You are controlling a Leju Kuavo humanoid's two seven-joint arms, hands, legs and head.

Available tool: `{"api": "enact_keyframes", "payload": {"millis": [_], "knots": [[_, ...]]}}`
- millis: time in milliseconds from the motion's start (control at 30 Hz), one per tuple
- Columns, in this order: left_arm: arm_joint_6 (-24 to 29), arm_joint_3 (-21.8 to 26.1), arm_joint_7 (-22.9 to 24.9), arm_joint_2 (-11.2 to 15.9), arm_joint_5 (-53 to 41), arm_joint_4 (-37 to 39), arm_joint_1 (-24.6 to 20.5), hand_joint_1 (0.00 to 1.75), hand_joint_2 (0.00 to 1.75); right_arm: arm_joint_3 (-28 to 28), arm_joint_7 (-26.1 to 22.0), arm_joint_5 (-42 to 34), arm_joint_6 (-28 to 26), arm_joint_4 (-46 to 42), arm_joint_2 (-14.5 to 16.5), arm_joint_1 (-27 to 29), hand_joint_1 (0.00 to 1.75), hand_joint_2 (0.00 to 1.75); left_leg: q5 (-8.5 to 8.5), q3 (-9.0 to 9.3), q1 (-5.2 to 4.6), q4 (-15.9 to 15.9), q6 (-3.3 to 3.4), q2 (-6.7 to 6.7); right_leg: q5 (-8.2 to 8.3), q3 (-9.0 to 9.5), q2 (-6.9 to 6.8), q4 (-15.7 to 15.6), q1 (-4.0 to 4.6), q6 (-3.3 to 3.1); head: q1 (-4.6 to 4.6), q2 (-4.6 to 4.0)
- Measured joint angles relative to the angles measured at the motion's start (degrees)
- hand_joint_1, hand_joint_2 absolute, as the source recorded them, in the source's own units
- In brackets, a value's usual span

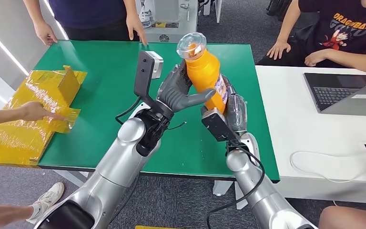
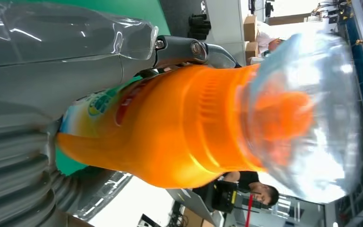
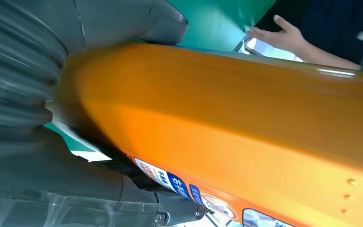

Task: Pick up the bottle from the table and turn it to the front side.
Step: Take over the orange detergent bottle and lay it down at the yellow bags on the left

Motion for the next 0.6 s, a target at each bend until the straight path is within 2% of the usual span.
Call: {"api": "enact_keyframes", "payload": {"millis": [600], "knots": [[2.14,0.00,-1.20,0.06,-1.98,1.00,0.07,0.00,1.75,0.05,0.70,-0.70,0.96,0.13,0.97,-1.07,1.75,1.75,0.00,0.00,0.00,0.00,0.00,0.00,0.00,0.00,-0.01,0.00,0.00,0.00,0.00,0.00]]}}
